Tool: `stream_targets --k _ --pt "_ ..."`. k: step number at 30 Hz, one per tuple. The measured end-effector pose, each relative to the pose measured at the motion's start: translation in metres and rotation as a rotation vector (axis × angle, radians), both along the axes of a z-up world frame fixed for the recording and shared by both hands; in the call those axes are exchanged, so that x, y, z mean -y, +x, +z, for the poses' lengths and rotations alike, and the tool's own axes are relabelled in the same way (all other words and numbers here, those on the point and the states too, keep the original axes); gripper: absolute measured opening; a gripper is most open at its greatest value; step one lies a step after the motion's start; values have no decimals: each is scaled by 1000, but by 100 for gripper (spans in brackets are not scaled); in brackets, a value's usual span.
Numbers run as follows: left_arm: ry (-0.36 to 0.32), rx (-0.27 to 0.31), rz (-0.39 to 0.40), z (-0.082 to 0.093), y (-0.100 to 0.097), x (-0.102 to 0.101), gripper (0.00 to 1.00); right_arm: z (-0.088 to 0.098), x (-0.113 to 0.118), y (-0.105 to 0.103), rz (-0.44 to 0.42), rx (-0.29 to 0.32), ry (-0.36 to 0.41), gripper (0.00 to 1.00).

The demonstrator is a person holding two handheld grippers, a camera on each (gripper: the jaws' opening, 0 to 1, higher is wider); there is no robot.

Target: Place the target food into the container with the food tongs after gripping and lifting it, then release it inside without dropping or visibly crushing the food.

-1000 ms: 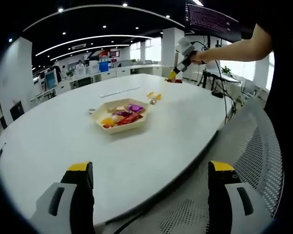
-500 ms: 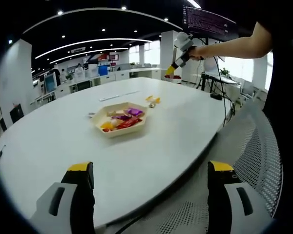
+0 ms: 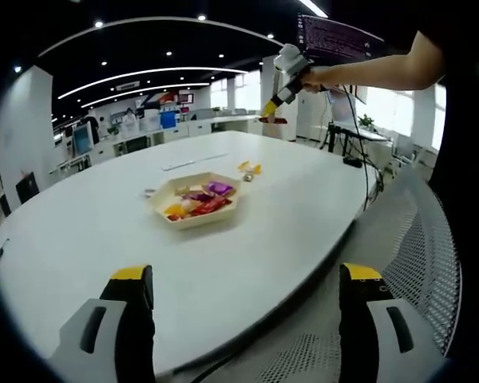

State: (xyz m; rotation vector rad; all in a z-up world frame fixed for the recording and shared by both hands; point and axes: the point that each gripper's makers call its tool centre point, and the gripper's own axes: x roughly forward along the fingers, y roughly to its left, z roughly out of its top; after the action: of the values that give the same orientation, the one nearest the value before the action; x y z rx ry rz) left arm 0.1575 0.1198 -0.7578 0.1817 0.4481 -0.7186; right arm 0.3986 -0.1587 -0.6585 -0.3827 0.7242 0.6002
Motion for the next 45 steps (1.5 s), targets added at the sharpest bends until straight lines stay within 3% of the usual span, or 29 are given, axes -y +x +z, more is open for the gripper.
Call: stream_targets --k 28,45 --pt "-16 30 4 4 1 0 94 13 -70 11 133 18 -23 23" --pt "-14 30 8 4 1 0 92 7 -104 21 209 7 -33 23"
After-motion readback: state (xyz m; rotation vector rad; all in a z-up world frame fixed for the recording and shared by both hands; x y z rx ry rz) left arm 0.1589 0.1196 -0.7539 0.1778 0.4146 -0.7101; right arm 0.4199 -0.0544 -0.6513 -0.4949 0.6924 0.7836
